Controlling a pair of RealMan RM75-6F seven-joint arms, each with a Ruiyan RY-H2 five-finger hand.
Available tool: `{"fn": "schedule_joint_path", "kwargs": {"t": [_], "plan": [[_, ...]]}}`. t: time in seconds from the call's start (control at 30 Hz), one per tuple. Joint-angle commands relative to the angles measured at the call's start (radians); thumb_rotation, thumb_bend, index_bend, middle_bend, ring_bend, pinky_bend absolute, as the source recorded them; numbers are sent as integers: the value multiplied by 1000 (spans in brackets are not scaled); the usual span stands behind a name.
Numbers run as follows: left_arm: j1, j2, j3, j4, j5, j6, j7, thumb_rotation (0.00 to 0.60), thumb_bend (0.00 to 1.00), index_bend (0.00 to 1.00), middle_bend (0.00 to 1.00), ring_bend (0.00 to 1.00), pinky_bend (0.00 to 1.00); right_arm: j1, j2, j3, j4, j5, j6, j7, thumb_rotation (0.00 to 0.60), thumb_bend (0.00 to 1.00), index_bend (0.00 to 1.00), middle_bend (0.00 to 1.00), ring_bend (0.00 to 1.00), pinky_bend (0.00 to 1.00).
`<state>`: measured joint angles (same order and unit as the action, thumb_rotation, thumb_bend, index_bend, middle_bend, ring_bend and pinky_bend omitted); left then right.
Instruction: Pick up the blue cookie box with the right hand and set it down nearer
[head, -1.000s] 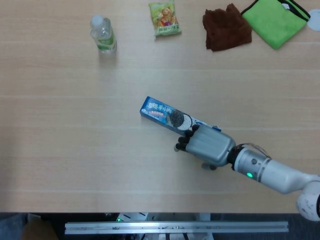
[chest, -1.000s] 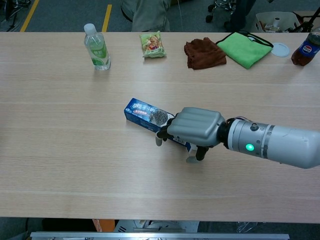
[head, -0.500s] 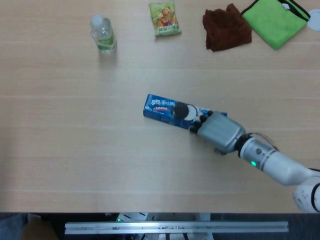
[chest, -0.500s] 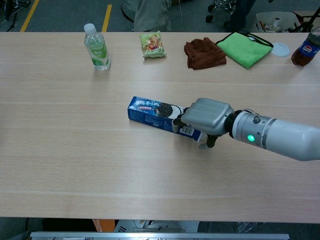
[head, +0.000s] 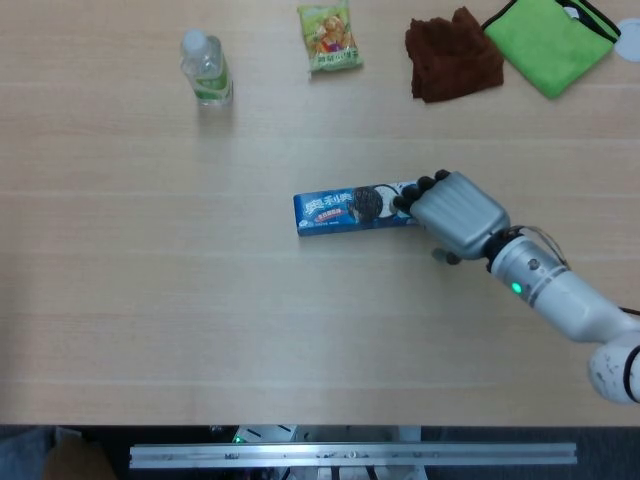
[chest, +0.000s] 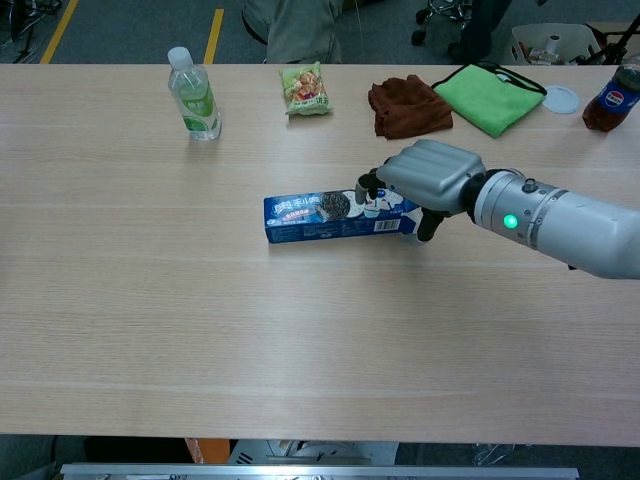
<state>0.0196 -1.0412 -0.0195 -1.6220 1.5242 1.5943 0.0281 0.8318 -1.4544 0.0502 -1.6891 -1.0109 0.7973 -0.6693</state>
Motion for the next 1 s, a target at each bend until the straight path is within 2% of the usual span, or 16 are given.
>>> {"fn": "schedule_joint_path", "kwargs": {"t": [0.03,0.3,0.4,0.53,1.0], "plan": [[1,2,0,-1,0,1,-1,600,261,291,242,186,256,25,-32,20,3,53,27,-36,600,163,275,317,279,327],[9,6,1,-2,0,10,-8,600,261,290,242,186,256,136,-121,39,-14,296,106,-232,600,115,168,254,243,327],[11,8,0,-2,1,14,-12,600,261,291,242,186,256,185,-168,42,6,399,148,-309,600,87,117,221,227,327],[11,10,0,-4,4,16,-12,600,261,291,242,186,256,229,-225,50,53,478,166,-350,600,66,92,205,216,327],[22,12,-1,-1,-1,25,-14,600,261,291,242,186,256,330,-398,68,280,578,136,-396,600,72,92,205,215,327]]}}
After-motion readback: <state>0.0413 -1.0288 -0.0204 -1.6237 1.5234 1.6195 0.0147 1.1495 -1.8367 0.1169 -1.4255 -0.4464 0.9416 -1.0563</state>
